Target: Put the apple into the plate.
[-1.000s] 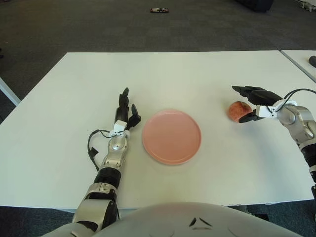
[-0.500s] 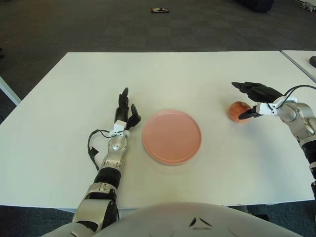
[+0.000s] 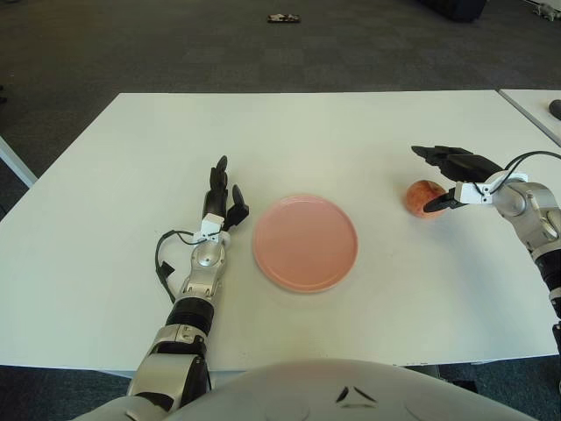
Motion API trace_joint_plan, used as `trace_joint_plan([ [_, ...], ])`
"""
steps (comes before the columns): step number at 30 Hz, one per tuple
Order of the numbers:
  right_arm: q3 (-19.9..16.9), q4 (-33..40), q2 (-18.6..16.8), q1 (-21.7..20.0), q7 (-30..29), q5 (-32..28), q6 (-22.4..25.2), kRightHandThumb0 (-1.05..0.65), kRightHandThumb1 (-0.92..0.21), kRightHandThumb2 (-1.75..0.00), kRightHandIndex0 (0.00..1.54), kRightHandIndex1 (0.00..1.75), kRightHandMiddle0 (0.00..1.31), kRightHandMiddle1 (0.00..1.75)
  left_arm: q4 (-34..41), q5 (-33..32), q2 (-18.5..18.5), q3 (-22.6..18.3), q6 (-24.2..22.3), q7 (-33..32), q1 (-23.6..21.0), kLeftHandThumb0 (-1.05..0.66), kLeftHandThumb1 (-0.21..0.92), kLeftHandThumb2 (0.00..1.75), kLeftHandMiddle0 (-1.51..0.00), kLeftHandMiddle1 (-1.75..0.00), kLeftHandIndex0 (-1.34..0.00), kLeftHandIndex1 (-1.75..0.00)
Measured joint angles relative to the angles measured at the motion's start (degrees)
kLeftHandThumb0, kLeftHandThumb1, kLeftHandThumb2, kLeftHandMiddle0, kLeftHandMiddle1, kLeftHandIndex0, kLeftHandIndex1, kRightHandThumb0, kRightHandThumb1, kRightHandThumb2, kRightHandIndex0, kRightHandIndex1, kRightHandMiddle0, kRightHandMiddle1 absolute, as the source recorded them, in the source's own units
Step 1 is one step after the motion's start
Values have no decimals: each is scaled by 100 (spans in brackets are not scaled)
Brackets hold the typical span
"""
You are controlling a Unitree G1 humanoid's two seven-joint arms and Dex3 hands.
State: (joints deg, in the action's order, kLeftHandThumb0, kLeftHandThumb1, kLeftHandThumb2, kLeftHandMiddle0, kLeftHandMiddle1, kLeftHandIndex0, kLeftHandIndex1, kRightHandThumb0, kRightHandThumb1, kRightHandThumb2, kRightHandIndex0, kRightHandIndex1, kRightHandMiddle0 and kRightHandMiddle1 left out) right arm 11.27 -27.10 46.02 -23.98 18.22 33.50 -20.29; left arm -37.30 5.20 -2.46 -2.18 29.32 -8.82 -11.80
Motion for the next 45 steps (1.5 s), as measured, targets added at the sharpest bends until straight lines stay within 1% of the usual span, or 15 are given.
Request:
trace_joint_plan([
  [41,1,43,0,1,0,7,20,-105,-92,-9,0,0,0,0,-15,3,-26,-4,13,-10,-2,-82,92,102,-18,0,0,-43],
  [42,9,30,0,0,-3,10,16,-105,-92,-13,0,0,0,0,-15,3,-26,-4,13,-10,-2,-82,92,102,-18,0,0,-43],
  [45,232,-409,17,-97,-222,196,-283,-105,-92,-20,0,0,0,0,-18,4,-28,-2,13,-10,-4,-82,92,102,-18,0,0,-43],
])
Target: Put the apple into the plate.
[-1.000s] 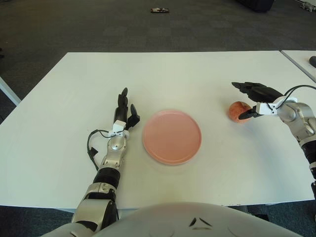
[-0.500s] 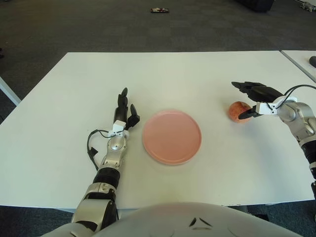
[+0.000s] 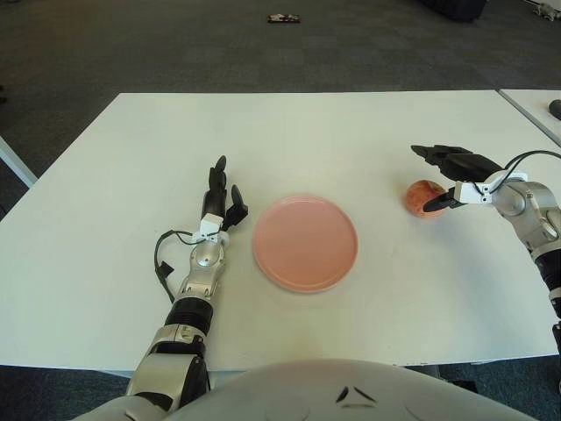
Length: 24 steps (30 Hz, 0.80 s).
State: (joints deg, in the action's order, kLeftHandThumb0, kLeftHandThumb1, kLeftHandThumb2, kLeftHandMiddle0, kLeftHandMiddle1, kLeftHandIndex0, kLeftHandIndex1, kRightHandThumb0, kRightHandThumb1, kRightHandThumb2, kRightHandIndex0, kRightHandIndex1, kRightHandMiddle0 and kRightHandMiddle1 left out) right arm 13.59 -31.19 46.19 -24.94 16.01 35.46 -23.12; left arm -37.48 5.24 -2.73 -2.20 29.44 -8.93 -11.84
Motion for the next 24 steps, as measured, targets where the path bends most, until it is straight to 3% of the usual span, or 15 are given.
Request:
trace_joint_plan([
  [4,387,-723,-56,-28,-298,258,-323,-105,-92,-24,0,0,0,0,1,0,-2,-2,0,-3,-1,-82,92,102,-18,0,0,-42],
  [10,582,-1181,-106,-241,-746,348,-477,-105,-92,-25,0,0,0,0,5,1,-19,-12,-11,-25,13,-82,92,102,-18,0,0,-42],
  [24,845,-1524,-83,-417,-954,358,-541,-105,-92,-25,0,0,0,0,14,-2,-10,-12,-13,-26,18,-81,92,101,-19,-1,0,-43],
])
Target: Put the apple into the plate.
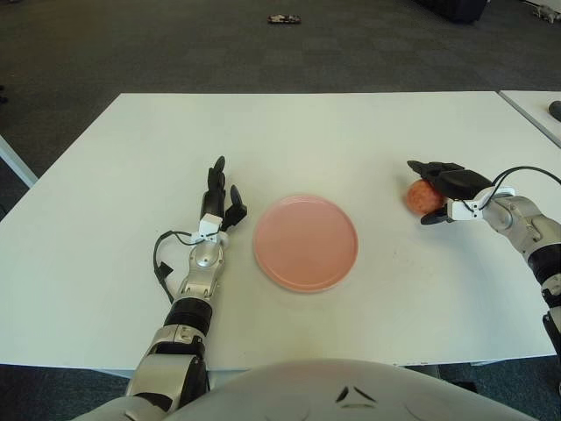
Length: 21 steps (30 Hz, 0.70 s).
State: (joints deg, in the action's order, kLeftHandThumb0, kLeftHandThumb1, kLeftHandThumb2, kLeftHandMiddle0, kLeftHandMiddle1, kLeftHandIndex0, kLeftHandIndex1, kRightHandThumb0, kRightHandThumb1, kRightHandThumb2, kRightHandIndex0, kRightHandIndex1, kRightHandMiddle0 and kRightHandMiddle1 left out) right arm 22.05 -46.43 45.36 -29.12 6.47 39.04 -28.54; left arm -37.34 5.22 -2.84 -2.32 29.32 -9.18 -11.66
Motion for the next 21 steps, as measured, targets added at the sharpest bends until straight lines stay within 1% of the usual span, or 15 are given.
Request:
trace_joint_plan([
  [21,193,-234,5,-125,-120,-2,78,-105,-92,-24,0,0,0,0,-23,-18,0,-7,-3,1,0,-80,92,100,-19,0,0,-41],
])
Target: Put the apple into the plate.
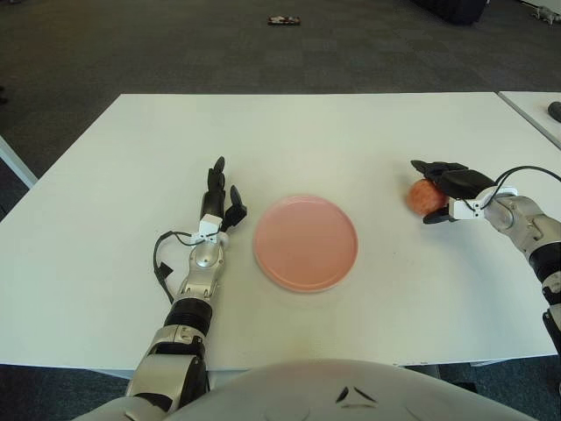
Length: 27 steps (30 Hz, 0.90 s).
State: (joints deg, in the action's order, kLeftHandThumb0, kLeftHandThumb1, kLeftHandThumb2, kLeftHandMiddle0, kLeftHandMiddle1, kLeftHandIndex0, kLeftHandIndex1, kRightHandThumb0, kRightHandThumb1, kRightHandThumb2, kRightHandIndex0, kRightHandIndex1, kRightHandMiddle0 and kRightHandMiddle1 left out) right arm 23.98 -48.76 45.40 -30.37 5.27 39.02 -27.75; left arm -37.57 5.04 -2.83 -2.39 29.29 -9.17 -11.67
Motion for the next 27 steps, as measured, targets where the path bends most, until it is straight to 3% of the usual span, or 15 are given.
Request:
trace_joint_plan([
  [14,100,-73,0,-32,-168,4,82,-105,-92,-39,0,0,0,0,-13,2,-2,-1,-2,0,0,-81,92,101,-18,0,0,-40],
  [16,106,-78,0,-26,-212,4,111,-105,-92,-38,11,5,0,24,-14,2,-3,-2,-1,0,0,-82,92,101,-18,0,0,-41],
  [17,107,-82,0,-25,-232,4,125,-105,-92,-33,16,24,0,59,-14,2,-3,-2,0,-1,0,-82,92,101,-18,0,0,-41],
  [18,105,-90,0,-25,-245,3,134,-105,-92,-32,16,35,0,73,-14,2,-2,-3,0,-1,0,-82,92,101,-19,0,0,-41],
  [19,101,-97,0,-25,-247,1,142,-103,-91,-27,22,65,5,107,-14,2,-2,-3,1,-1,0,-82,92,101,-19,0,0,-42],
  [21,92,-104,-1,-25,-247,-7,163,-98,-88,-21,31,105,12,146,-15,2,-2,-3,2,-1,0,-82,92,101,-19,0,0,-42],
  [24,51,-114,-10,-20,-258,-39,222,-90,-82,-18,40,129,23,163,-16,2,-2,-3,6,-1,0,-82,92,101,-19,-1,0,-42],
  [26,-19,-138,-37,-3,-307,-118,274,-79,-75,-18,58,156,40,170,-17,2,-2,-3,11,-1,0,-82,92,101,-19,0,0,-42],
  [27,-60,-158,-65,15,-346,-168,307,-77,-72,-22,61,160,43,171,-17,2,-3,-3,16,-1,0,-82,92,101,-19,0,0,-41],
])
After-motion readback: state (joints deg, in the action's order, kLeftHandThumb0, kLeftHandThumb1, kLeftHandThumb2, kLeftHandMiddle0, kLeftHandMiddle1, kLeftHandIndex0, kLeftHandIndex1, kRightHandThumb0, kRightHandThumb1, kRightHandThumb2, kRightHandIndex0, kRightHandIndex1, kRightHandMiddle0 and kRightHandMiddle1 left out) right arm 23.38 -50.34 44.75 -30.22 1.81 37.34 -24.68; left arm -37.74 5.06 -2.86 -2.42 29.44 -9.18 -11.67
